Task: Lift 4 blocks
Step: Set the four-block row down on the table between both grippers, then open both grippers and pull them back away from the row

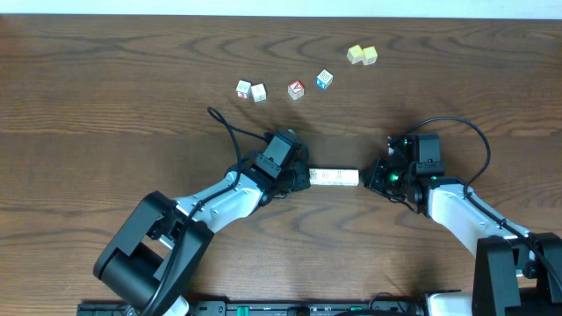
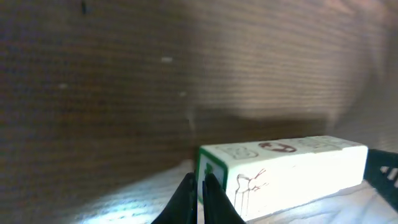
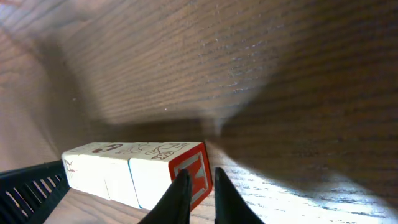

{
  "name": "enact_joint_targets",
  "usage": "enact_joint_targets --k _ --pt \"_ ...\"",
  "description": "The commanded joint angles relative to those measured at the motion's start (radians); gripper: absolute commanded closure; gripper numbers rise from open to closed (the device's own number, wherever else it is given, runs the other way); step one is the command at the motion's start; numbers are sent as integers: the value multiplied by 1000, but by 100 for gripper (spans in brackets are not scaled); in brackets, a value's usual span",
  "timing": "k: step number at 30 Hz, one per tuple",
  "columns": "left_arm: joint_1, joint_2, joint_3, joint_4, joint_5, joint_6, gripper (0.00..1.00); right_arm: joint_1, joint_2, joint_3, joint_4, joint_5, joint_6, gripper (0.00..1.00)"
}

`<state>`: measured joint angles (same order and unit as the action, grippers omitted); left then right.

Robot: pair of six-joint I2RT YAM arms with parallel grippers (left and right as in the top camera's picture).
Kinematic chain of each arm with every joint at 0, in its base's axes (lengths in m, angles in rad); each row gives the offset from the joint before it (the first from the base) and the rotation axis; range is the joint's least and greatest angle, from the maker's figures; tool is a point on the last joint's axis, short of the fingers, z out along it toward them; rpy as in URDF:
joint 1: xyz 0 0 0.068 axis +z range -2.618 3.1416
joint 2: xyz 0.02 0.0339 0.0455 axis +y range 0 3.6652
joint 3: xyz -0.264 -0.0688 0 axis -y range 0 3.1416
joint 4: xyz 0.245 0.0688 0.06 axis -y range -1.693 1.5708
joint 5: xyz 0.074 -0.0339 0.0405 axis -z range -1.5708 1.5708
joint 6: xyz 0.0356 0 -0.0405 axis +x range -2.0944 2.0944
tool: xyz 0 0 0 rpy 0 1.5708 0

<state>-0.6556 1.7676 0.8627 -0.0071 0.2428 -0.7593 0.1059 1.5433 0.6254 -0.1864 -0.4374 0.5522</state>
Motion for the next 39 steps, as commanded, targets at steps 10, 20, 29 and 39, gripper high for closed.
enact_joint_targets --k 10,20,29,39 --pt "-30 11 25 -26 -28 6 92 40 5 0 -48 2 1 85" --pt "-30 -1 25 -45 -53 7 93 21 4 10 -98 56 5 72" --pt "-30 -6 25 -45 -54 25 93 11 4 45 -188 165 5 68" --pt "-30 -25 25 -55 -66 25 93 11 4 112 -303 288 6 60"
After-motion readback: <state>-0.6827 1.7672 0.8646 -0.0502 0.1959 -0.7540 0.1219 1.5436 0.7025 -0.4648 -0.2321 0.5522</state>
